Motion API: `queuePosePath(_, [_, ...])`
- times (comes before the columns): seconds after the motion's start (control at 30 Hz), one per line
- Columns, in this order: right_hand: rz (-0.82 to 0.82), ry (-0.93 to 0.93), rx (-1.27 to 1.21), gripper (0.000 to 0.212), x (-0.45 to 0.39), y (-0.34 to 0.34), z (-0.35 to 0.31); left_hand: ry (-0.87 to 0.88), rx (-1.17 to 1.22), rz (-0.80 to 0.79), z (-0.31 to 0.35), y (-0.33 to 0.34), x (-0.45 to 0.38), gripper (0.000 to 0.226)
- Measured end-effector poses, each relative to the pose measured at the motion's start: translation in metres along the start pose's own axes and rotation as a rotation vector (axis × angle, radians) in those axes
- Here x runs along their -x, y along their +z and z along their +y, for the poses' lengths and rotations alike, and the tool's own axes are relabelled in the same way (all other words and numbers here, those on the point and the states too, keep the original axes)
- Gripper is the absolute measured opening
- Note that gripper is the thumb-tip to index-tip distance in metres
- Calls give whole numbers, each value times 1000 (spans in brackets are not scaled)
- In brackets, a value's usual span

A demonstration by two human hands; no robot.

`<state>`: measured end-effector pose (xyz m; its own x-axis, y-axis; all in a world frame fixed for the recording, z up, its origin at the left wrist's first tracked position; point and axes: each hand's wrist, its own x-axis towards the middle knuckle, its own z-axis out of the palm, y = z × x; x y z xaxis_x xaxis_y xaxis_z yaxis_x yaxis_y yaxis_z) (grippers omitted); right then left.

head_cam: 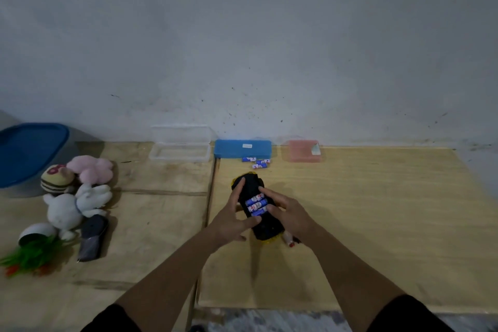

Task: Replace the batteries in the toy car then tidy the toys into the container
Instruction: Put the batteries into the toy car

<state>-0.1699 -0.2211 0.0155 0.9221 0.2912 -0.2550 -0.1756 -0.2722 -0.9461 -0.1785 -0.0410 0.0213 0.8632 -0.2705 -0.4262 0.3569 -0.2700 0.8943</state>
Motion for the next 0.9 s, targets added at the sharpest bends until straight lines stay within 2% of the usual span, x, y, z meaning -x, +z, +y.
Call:
queuePosePath(0.17, [-347, 105, 324, 33, 0, -15, -24, 151, -253, -60, 0, -32, 10, 113])
queuePosePath(0.27, [-391, 119, 395, 32, -3, -17, -38, 178, -388, -146, -7, -35, 13, 117])
queuePosePath(0.33, [-379, 114, 406, 33, -3, -16, -46, 219, -452, -91, -12, -33, 14, 112])
queuePosePath(0.4, [-348, 97, 417, 33, -2, -13, -49, 269, -509, 35, -14, -29, 16, 99])
queuePosePath(0.5, [-129, -38, 571, 29, -4, 0, -43, 301, -491, 182, -17, -24, 16, 89])
queuePosePath(0.6, [81, -100, 667, 29, -8, 19, -30, 288, -439, 238, -19, -25, 16, 91])
queuePosePath(0.73, [125, -72, 587, 30, -8, 34, -26, 305, -464, 267, -17, -32, 18, 91])
queuePosePath(0.9, [102, -68, 535, 33, -8, 43, -33, 294, -481, 281, -15, -36, 23, 90])
